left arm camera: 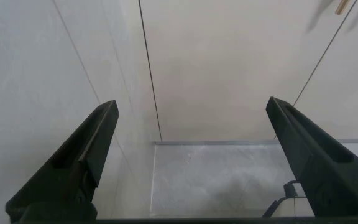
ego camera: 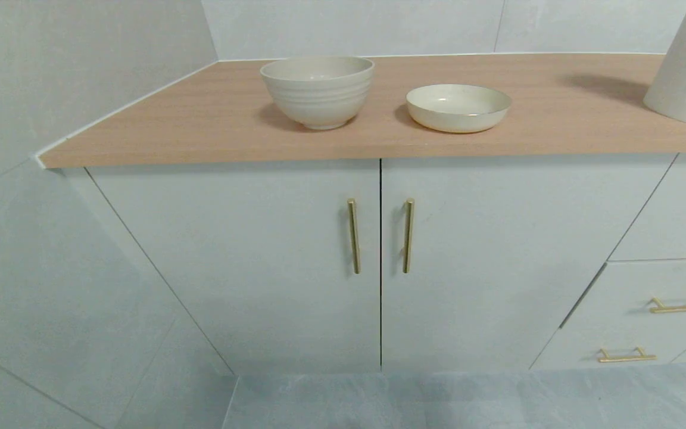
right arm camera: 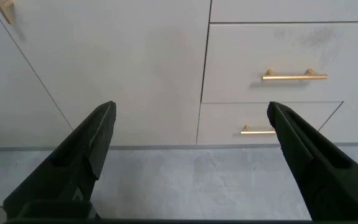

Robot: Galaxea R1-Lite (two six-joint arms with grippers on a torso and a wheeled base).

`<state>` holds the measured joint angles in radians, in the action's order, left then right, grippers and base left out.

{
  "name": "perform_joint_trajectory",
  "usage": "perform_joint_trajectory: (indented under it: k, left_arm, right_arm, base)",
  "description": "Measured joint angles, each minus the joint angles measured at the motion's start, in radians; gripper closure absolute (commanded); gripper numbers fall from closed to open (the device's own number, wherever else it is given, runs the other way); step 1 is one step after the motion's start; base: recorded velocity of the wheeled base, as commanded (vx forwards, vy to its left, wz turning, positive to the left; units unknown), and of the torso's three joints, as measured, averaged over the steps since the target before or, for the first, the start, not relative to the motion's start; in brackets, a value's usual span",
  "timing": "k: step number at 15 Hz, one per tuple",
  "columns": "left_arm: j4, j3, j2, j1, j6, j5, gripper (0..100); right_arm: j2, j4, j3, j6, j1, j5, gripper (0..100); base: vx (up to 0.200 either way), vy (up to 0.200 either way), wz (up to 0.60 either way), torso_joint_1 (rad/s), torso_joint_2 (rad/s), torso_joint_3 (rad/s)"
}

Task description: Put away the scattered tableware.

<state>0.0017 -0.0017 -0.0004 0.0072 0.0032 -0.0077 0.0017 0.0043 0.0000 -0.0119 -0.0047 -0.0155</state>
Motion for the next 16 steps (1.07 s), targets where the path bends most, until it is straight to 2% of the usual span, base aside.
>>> perform_joint_trajectory:
  k: [4,6,8,11,14,16]
  left_arm:
    - [0.000,0.000,0.000,0.000,0.000,0.000,0]
    - [0.000,0.000,0.000,0.000,0.000,0.000,0]
    - [0.000,0.000,0.000,0.000,0.000,0.000,0]
    - [0.000,0.000,0.000,0.000,0.000,0.000,0]
    - [0.000,0.000,0.000,0.000,0.000,0.000,0]
    - [0.000,0.000,0.000,0.000,0.000,0.000,0]
  right_arm:
    - [0.000,-0.003,0.000,0.000,0.000,0.001,0]
    - [0.000,-0.003,-0.033,0.035,0.000,0.043,0]
    - [0.027,0.020,-0.137,0.086,0.007,0.204,0]
    - [0.164,0.063,-0.224,0.100,0.027,0.376,0]
    - [0.419,0.038,-0.298,0.091,0.085,0.475,0]
    - [0.645,-0.041,-0.361,0.085,0.159,0.499,0]
  base:
    - [0.000,0.000,0.00,0.000,0.00,0.000]
    - [0.000,0.000,0.00,0.000,0.00,0.000]
    - [0.000,0.000,0.00,0.000,0.00,0.000]
    - [0.000,0.000,0.00,0.000,0.00,0.000]
    - [0.000,0.000,0.00,0.000,0.00,0.000]
    - [0.000,0.000,0.00,0.000,0.00,0.000]
